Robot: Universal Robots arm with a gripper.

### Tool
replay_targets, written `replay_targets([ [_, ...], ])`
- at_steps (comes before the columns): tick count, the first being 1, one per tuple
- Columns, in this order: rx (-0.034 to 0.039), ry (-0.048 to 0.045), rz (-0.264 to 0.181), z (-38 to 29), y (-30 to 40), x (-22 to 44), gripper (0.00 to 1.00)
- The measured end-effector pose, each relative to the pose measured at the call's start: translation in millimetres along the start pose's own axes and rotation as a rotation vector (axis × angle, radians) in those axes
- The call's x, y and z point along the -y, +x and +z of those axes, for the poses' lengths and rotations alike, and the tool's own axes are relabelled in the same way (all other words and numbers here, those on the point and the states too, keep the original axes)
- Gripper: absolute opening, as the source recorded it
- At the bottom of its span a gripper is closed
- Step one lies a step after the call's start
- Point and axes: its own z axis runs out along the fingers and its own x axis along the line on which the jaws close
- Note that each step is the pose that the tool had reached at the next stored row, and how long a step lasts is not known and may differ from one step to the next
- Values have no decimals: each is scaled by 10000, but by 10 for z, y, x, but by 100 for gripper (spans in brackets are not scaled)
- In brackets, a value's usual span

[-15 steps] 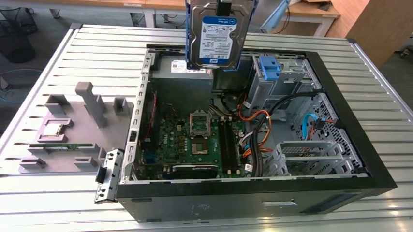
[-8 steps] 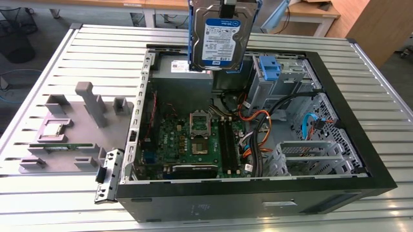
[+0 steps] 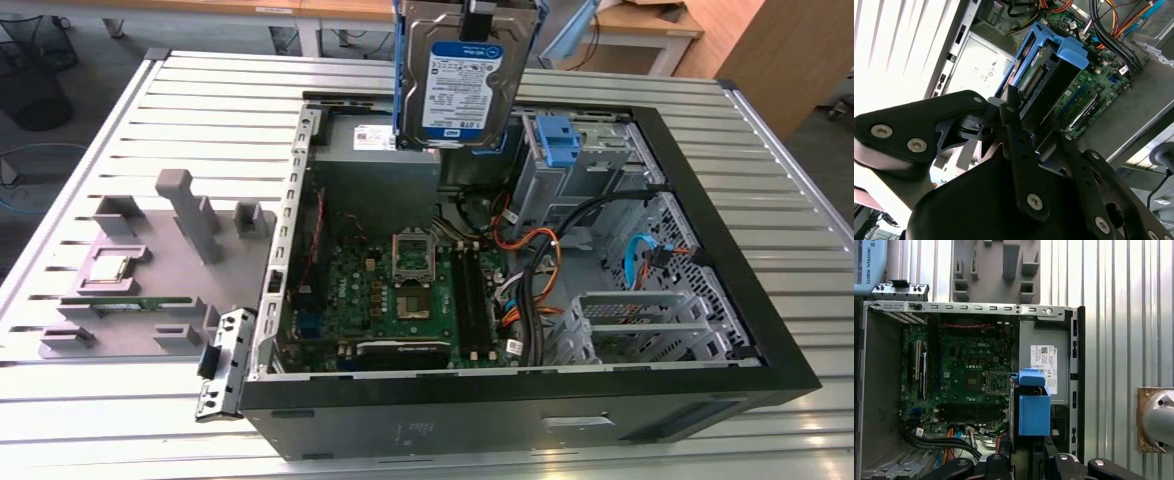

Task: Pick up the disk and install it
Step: 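Pick up the disk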

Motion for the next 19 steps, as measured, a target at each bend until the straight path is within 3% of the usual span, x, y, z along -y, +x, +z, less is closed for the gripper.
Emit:
replay_targets([
  [19, 1, -15, 1, 3, 72, 96, 35],
])
